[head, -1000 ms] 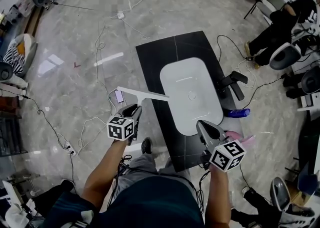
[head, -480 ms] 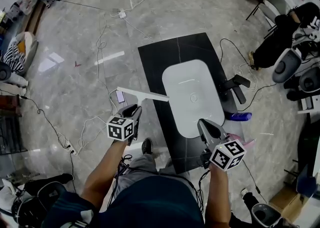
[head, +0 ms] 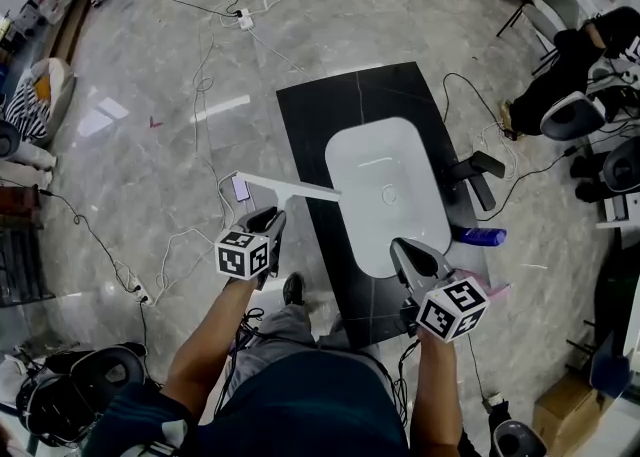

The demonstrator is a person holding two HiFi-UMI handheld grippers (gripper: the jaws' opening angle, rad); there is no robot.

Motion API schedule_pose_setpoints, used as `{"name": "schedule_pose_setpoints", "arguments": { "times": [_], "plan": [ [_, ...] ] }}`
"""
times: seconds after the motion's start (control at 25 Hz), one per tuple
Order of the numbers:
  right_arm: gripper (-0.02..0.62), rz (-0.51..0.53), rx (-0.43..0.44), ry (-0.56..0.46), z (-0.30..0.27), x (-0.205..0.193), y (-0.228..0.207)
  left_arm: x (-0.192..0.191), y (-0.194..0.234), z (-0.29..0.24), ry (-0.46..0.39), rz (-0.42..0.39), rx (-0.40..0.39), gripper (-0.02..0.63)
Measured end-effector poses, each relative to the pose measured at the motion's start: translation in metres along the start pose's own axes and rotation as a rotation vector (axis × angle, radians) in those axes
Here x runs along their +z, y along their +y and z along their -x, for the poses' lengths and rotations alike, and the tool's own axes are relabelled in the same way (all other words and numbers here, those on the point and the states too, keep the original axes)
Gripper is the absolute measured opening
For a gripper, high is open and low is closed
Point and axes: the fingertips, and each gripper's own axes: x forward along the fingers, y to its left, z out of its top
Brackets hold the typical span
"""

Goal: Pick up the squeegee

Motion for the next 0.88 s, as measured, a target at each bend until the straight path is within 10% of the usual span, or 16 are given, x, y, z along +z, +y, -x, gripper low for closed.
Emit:
{"name": "schedule_pose_setpoints", "arguments": {
  "times": [0.88],
  "plan": [
    [0.009,-0.010,-0.007,0.032,-0.010,0.000,-0.025,-0.001,-0.008,-0.027,0.025,0.010,-0.016,0.077]
  ]
}}
